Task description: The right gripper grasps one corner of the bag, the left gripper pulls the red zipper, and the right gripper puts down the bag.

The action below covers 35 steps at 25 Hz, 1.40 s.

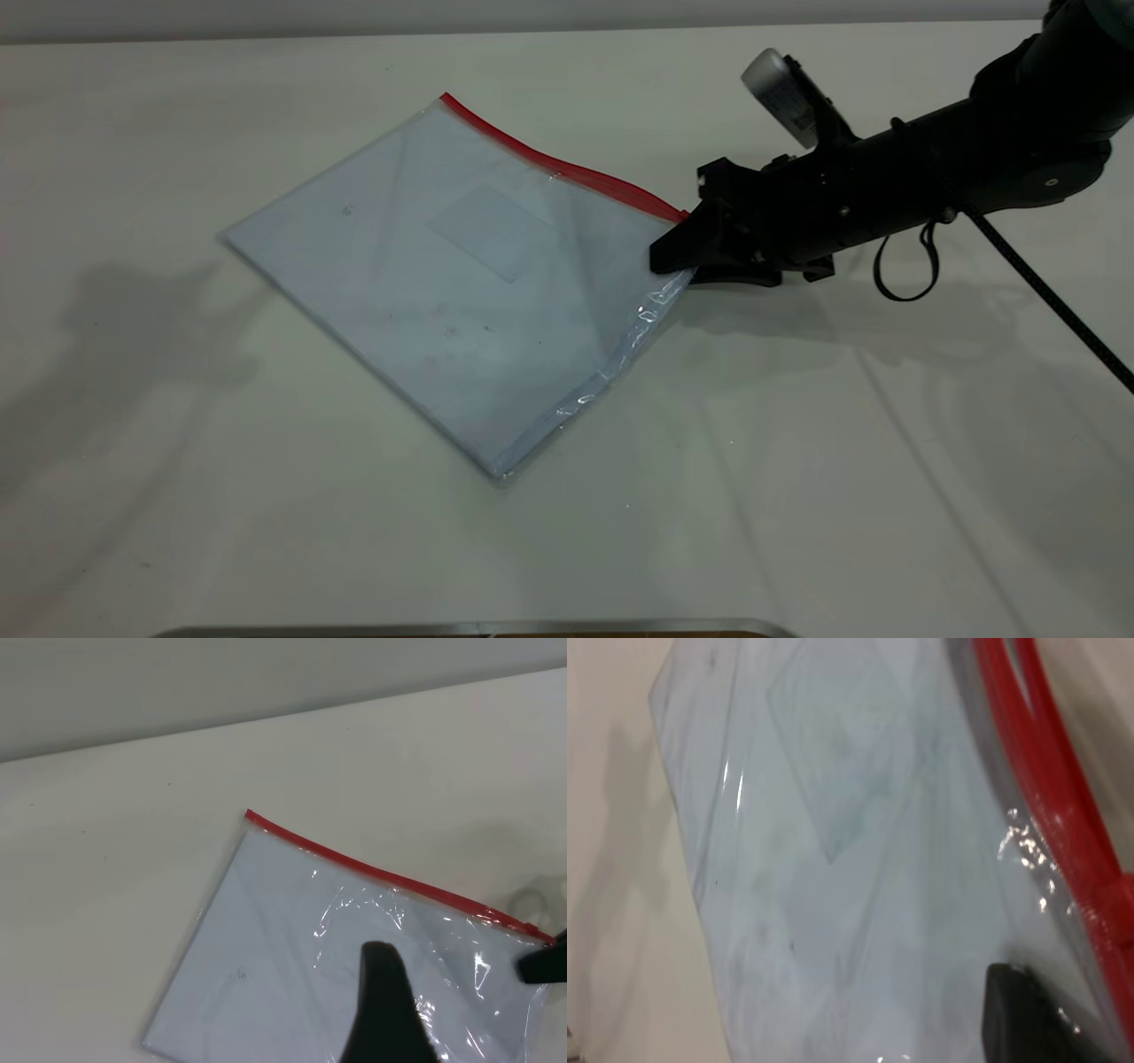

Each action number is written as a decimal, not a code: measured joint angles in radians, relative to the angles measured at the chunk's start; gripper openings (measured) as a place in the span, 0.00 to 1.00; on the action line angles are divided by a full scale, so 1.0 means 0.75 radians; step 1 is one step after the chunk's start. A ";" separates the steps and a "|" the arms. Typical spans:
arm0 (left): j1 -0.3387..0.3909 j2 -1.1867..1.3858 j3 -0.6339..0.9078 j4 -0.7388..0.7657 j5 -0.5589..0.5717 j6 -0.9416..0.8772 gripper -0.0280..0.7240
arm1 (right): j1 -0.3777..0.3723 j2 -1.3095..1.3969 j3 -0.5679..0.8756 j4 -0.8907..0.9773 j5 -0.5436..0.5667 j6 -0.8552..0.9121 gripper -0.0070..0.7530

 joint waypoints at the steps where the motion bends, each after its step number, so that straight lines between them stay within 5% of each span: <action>1: 0.000 0.000 0.000 0.000 0.000 0.000 0.79 | 0.008 0.000 0.000 0.000 0.007 0.000 0.15; 3: 0.000 0.000 0.000 0.000 0.000 0.001 0.79 | 0.010 0.000 0.000 -0.002 0.056 0.000 0.06; 6: 0.000 0.000 0.000 0.000 0.000 0.001 0.79 | 0.010 0.000 -0.003 -0.088 0.189 0.000 0.06; 10: 0.000 0.000 0.000 0.000 0.000 0.001 0.79 | 0.008 -0.042 -0.010 -0.547 0.307 0.080 0.06; 16: -0.001 0.040 0.000 -0.007 -0.027 0.001 0.79 | -0.056 -0.235 -0.090 -1.234 -0.053 0.555 0.06; 23: -0.010 0.326 -0.096 -0.180 0.049 0.153 0.79 | 0.094 -0.334 -0.249 -1.139 -0.144 0.403 0.06; 35: -0.144 1.016 -0.558 -0.402 0.458 0.694 0.79 | 0.272 -0.388 -0.249 -1.119 -0.326 0.288 0.06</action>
